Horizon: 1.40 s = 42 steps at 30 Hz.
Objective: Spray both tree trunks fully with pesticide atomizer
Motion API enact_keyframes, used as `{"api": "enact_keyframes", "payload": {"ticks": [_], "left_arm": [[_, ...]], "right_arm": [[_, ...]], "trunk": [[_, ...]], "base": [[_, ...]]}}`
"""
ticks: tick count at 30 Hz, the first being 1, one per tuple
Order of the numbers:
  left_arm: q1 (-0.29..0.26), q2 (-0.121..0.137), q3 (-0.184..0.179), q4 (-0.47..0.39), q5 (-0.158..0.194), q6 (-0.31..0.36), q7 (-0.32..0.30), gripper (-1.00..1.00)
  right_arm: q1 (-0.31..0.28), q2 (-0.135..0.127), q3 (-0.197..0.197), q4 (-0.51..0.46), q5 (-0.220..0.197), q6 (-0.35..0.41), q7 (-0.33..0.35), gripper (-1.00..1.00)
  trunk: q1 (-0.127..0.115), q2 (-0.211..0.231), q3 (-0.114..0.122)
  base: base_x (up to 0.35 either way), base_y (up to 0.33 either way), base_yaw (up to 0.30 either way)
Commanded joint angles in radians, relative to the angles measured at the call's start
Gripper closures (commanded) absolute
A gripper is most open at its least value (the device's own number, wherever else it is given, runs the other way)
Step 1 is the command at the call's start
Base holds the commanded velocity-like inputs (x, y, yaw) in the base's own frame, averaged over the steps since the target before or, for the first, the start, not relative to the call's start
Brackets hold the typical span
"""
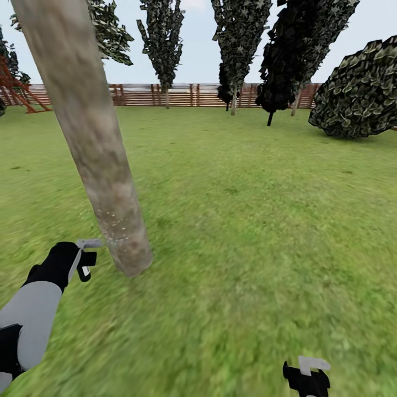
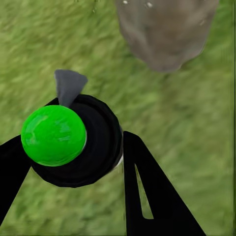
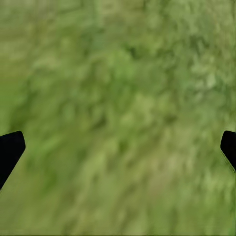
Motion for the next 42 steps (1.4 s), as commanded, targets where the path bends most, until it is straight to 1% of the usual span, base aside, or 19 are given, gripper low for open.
{"api": "enact_keyframes", "payload": {"ticks": [1, 5, 25, 31, 42], "left_arm": [[-0.001, -0.002, 0.005, -0.002, -0.012, 0.002, -0.009, 1.0], [-0.001, -0.003, 0.005, -0.002, -0.011, 0.001, -0.008, 1.0], [-0.001, -0.003, 0.008, 0.0, -0.01, 0.0, -0.006, 1.0], [-0.001, -0.004, 0.009, 0.0, -0.008, 0.0, -0.001, 1.0], [-0.001, -0.003, 0.011, 0.001, -0.009, 0.0, 0.003, 1.0]], "right_arm": [[-0.001, 0.0, -0.008, 0.002, 0.01, -0.003, -0.003, -1.0], [-0.001, -0.001, -0.007, 0.002, 0.011, -0.003, -0.003, -1.0], [-0.001, 0.0, -0.007, 0.002, 0.01, -0.003, -0.003, -1.0], [-0.001, 0.001, -0.007, 0.002, 0.011, -0.003, -0.003, -1.0], [-0.001, 0.001, -0.007, 0.002, 0.011, -0.003, -0.003, -1.0]], "trunk": [[0.0, 0.0, -0.001], [0.0, 0.0, -0.001], [0.0, 0.0, -0.001], [0.0, 0.0, -0.001], [0.0, 0.0, -0.001]], "base": [[0.205, -0.197, 0.017], [0.095, -0.247, 0.005], [0.002, -0.275, 0.0], [0.092, -0.275, 0.009], [0.141, -0.268, 0.24]]}}
